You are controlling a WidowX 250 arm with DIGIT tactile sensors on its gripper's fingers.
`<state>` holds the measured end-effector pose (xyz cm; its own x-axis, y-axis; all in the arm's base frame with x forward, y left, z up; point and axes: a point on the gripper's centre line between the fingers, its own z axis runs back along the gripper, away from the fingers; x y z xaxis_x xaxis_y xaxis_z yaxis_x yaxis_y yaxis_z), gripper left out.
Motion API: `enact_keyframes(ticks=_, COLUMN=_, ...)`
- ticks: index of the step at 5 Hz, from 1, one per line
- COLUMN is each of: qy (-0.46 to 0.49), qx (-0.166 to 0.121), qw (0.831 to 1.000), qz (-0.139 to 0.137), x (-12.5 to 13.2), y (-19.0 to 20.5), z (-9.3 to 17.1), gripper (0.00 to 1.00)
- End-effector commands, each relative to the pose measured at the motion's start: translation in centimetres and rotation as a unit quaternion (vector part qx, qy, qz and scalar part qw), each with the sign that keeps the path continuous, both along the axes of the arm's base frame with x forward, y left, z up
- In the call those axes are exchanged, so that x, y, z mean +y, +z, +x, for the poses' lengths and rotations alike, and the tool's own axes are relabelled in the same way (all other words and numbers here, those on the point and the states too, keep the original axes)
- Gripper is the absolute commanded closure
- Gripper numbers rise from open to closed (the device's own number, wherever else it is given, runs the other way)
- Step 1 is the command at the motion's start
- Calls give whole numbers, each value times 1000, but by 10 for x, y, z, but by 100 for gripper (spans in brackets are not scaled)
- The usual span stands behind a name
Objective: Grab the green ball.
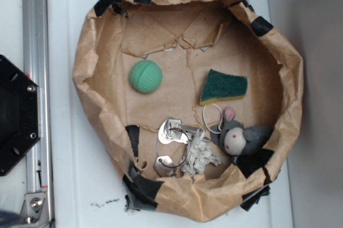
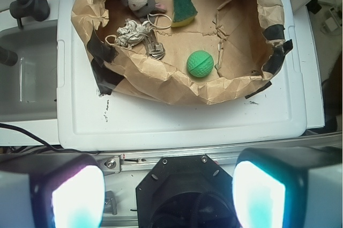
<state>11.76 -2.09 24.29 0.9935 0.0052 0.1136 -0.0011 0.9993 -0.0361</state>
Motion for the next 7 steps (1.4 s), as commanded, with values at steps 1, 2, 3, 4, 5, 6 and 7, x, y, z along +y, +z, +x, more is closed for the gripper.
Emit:
enact_keyframes(ticks=1, qy=0, qx=0, qw=1000, qz=0, x=0, y=0, z=0, gripper=0)
enact_keyframes(ticks=2, qy=-37, qx=-15, qw=998, qz=38, x=10, y=-30, z=50, gripper=0)
enact_keyframes(ticks=3, qy=-26, qx=-13, qw=998, qz=58, x=17, y=-58, z=100, gripper=0)
enact_keyframes(ticks=4, qy=-8, qx=23, qw=998, qz=58, x=31, y=-105, z=127, gripper=0)
enact_keyframes(ticks=5, qy=-20, qx=69, qw=996, qz=57, x=36, y=-153, z=120, gripper=0)
enact_keyframes(ticks=6, qy=-46, qx=84, qw=993, qz=69, x=44, y=-183, z=97, gripper=0)
enact_keyframes(ticks=7, qy=-74, qx=63, qw=992, qz=76, x=62, y=-197, z=95, gripper=0)
